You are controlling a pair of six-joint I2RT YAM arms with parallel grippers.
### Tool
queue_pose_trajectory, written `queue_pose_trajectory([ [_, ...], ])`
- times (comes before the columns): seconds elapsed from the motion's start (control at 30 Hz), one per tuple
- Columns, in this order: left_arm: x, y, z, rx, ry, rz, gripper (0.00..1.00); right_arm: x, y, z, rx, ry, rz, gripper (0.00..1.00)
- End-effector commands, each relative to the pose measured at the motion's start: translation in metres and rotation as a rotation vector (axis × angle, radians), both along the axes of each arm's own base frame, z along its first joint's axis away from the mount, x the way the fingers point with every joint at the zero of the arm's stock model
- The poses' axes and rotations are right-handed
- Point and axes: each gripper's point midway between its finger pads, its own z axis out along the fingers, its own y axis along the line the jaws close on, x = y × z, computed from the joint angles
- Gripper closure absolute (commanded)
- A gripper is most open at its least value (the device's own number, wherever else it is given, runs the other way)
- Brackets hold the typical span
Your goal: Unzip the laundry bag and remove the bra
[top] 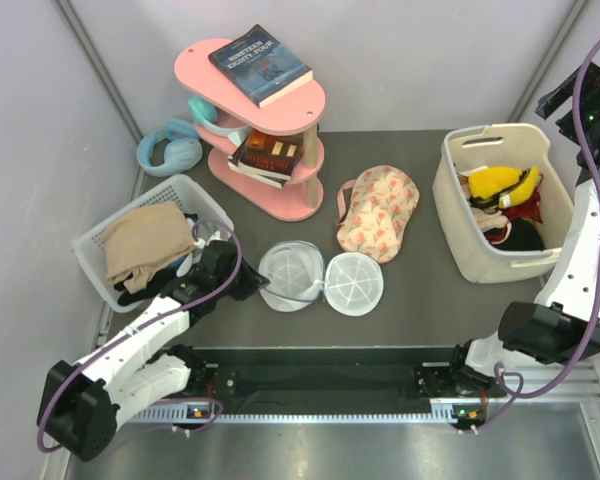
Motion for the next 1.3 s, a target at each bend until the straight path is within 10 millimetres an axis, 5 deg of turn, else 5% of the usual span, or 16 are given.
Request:
queue_pose_trajectory([
  [0.0, 0.006, 0.003, 0.007, 0.002, -0.032, 0.018, 1.00, -0.009, -0.009, 0.022, -0.024, -0.047, -0.060, 0.00],
  [0.13, 0.007, 0.002, 0.007, 0.005, -0.031, 0.015, 1.00, -0.013, -0.013, 0.032, -0.036, -0.074, -0.112, 0.00],
  [0.23, 0.008, 0.001, 0.008, 0.006, -0.029, 0.013, 1.00, -0.011, 0.002, 0.044, -0.072, -0.107, -0.070, 0.00],
  [0.33, 0.009, 0.001, 0.005, 0.012, -0.022, 0.012, 1.00, 0.009, 0.055, 0.043, -0.161, -0.086, 0.108, 0.00],
  [0.37, 0.010, 0.001, 0.007, 0.011, -0.028, 0.012, 1.00, 0.017, 0.097, 0.039, -0.177, -0.070, 0.210, 0.00],
  [0.4, 0.010, 0.000, 0.006, 0.015, -0.024, 0.008, 1.00, 0.020, 0.118, 0.031, -0.189, -0.038, 0.267, 0.00],
  [0.43, 0.014, 0.004, 0.005, 0.034, -0.032, 0.030, 1.00, 0.027, 0.140, 0.012, -0.186, 0.023, 0.339, 0.00],
  [0.47, 0.016, 0.003, 0.007, 0.033, -0.038, 0.029, 1.00, 0.025, 0.186, 0.001, -0.168, 0.046, 0.459, 0.00],
  [0.57, 0.018, 0.002, 0.006, 0.036, -0.037, 0.029, 1.00, 0.010, 0.258, -0.054, -0.129, 0.170, 0.651, 0.00],
  [0.67, 0.018, 0.002, 0.005, 0.031, -0.036, 0.031, 1.00, -0.022, 0.300, -0.115, -0.059, 0.286, 0.774, 0.00],
  [0.77, 0.020, 0.002, 0.005, 0.032, -0.037, 0.036, 1.00, -0.063, 0.315, -0.178, 0.089, 0.395, 0.838, 0.00],
  [0.8, 0.020, 0.002, 0.004, 0.033, -0.036, 0.033, 1.00, -0.081, 0.311, -0.220, 0.127, 0.497, 0.821, 0.02],
  [0.87, 0.020, 0.002, 0.004, 0.034, -0.036, 0.032, 1.00, -0.100, 0.306, -0.238, 0.139, 0.523, 0.823, 0.05],
  [0.9, 0.020, 0.001, 0.003, 0.036, -0.034, 0.029, 1.00, -0.114, 0.301, -0.265, 0.143, 0.593, 0.816, 0.09],
  [1.03, 0.021, 0.000, 0.000, 0.039, -0.027, 0.020, 1.00, -0.136, 0.297, -0.305, 0.157, 0.687, 0.827, 0.25],
  [1.27, 0.021, 0.000, 0.000, 0.035, -0.029, 0.024, 1.00, -0.129, 0.290, -0.345, 0.122, 0.768, 0.784, 0.47],
])
